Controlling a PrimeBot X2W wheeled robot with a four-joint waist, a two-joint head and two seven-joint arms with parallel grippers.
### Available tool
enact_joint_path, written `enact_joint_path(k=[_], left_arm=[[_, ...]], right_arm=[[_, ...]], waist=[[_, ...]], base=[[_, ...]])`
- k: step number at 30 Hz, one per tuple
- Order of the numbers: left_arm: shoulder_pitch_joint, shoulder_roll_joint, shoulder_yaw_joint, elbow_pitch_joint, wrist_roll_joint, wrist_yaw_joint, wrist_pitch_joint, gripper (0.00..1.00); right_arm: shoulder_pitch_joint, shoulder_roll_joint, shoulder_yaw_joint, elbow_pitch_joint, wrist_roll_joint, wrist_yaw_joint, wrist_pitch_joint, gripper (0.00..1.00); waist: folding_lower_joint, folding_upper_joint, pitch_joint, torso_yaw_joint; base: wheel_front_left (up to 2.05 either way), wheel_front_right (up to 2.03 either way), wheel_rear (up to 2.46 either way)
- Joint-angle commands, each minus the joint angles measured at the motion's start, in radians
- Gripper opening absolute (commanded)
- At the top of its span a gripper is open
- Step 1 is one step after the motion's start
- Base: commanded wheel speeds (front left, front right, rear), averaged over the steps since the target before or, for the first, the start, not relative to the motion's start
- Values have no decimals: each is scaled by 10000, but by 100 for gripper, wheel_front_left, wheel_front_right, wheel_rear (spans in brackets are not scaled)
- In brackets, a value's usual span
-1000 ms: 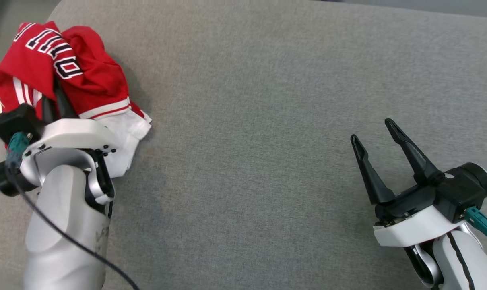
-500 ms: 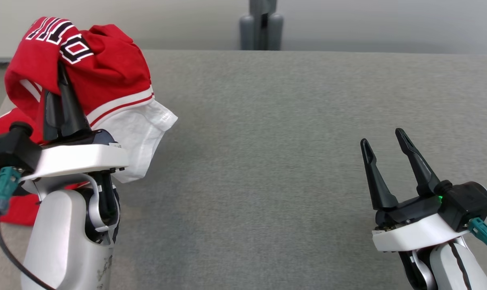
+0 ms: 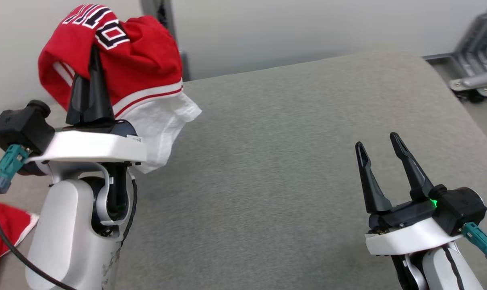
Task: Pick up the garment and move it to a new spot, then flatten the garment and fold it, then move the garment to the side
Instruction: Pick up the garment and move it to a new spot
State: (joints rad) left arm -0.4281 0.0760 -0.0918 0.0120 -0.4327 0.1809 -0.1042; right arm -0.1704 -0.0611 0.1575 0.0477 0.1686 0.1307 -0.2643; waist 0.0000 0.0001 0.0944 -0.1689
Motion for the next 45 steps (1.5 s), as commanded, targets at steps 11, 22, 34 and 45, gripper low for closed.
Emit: enact_joint_path(k=[11,22,34,45], left_arm=[[-944,-16,-678,42,-26,-195,430,0],[-1113,-210,-1807,3103,-1328,-606,600,0],[-2234,-240,-4295,6757,-1955,-521,-1111,100],[-1284,-227,-4686,4950,-1180,332,-1616,100]], right_arm=[[-289,86,113,-97,385,1,-7,100],[-506,91,158,-177,690,1,-7,100],[-868,85,802,-183,234,1,-7,100],[-328,71,819,-24,-182,1,-7,100]], waist=[[0,-1,0,-2599],[0,-1,821,-3030],[0,-1,1516,-2497],[0,-1,460,-1138]], base=[[0,0,0],[0,0,0],[0,0,0],[0,0,0]])
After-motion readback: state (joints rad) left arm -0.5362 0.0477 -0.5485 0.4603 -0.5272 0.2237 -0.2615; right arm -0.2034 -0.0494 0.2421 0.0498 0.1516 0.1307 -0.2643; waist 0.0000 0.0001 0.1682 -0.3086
